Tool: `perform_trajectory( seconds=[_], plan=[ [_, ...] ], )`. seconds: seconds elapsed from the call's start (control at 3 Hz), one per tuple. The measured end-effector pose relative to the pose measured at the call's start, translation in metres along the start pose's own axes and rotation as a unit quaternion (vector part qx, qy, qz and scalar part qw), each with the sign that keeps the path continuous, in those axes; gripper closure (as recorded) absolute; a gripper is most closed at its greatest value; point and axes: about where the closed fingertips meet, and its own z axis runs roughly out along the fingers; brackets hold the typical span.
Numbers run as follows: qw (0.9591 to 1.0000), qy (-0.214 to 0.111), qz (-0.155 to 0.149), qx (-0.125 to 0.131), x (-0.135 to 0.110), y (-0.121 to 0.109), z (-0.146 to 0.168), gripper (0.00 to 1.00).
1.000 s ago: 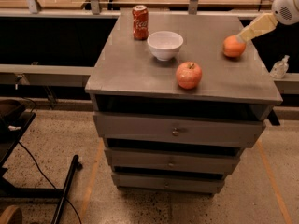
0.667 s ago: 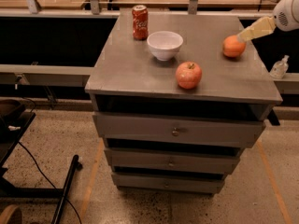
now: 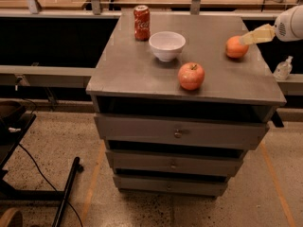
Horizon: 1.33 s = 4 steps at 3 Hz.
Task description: Place orange into white bowl
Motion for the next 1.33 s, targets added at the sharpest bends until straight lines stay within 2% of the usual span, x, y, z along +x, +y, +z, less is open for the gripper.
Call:
perform_trajectory(
  seconds=[0.33,0.67,1.0,1.33],
  plan=[
    [0.9987,-0.022,0.034,-0.032,0.008,0.011,0.023,0.0],
    [0.9957,-0.033,0.052,-0.069,0.02,0.024,0.049,0.0],
    [0.9929,-0.033,0.051,-0.102,0.027,0.04,0.069,0.0],
    [0.991,-0.027,0.037,-0.126,0.031,0.056,0.081,0.14]
  ],
)
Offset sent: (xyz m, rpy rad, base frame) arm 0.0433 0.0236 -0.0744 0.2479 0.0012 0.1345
